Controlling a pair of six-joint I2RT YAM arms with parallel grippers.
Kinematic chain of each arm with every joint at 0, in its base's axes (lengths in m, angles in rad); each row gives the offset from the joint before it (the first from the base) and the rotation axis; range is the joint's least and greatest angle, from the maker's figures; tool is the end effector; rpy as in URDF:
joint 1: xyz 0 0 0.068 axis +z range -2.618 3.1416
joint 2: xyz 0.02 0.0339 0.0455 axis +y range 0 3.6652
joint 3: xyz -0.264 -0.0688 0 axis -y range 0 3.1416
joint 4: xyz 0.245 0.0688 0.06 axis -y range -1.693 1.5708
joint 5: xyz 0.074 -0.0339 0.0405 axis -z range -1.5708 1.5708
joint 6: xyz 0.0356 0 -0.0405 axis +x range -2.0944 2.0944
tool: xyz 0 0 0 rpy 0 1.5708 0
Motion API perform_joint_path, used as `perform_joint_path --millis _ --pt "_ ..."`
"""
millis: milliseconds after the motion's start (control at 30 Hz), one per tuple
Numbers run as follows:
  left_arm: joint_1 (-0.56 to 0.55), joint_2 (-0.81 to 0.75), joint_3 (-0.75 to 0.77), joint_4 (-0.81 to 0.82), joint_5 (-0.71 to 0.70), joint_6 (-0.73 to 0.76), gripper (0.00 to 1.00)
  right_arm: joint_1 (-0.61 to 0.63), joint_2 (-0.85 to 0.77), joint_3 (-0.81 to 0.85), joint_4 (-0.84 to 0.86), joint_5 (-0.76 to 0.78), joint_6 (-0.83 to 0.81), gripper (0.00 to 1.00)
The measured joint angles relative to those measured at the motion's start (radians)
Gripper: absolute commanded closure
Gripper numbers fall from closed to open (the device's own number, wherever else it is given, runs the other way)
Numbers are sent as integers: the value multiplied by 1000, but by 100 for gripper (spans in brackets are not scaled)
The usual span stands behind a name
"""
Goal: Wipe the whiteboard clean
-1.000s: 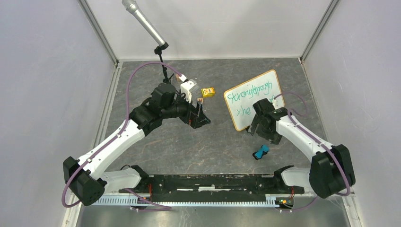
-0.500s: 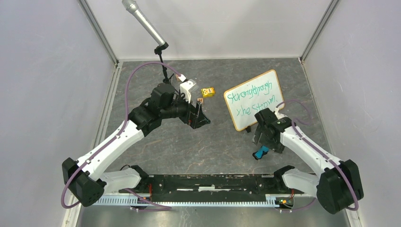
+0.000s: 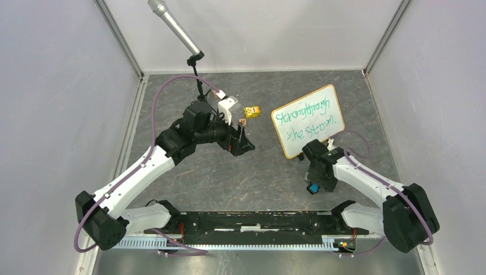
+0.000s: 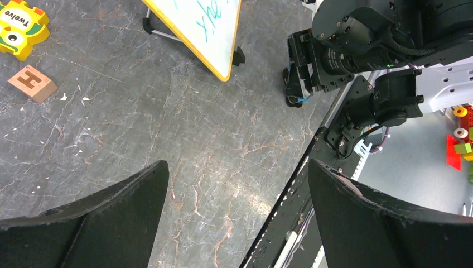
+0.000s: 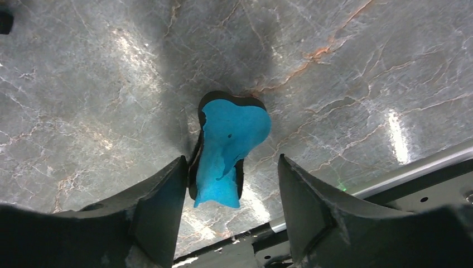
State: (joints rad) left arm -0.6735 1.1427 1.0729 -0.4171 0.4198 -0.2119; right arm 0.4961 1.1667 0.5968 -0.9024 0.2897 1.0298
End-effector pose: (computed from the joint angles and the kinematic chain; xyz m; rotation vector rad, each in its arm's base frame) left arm 0.1888 -0.1692 0.3466 0.7568 2.0207 -0.9640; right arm 0.1504 0.0698 0.1670 0.7750 2.7569 -0.2044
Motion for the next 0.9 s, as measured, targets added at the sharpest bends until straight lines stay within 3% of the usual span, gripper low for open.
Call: perform_joint_path --millis 333,533,600,733,900 --pt "0 1 0 0 0 0 0 37 45 5 13 37 10 60" --pt "0 1 0 0 0 0 0 37 48 8 22 77 -19 64" --pt "0 1 0 0 0 0 0 37 40 8 39 84 -59 68" --pt "0 1 0 2 1 0 0 37 1 8 95 90 -177 89" --pt "5 15 -3 35 11 -25 0 37 -122 -40 204 85 -366 90"
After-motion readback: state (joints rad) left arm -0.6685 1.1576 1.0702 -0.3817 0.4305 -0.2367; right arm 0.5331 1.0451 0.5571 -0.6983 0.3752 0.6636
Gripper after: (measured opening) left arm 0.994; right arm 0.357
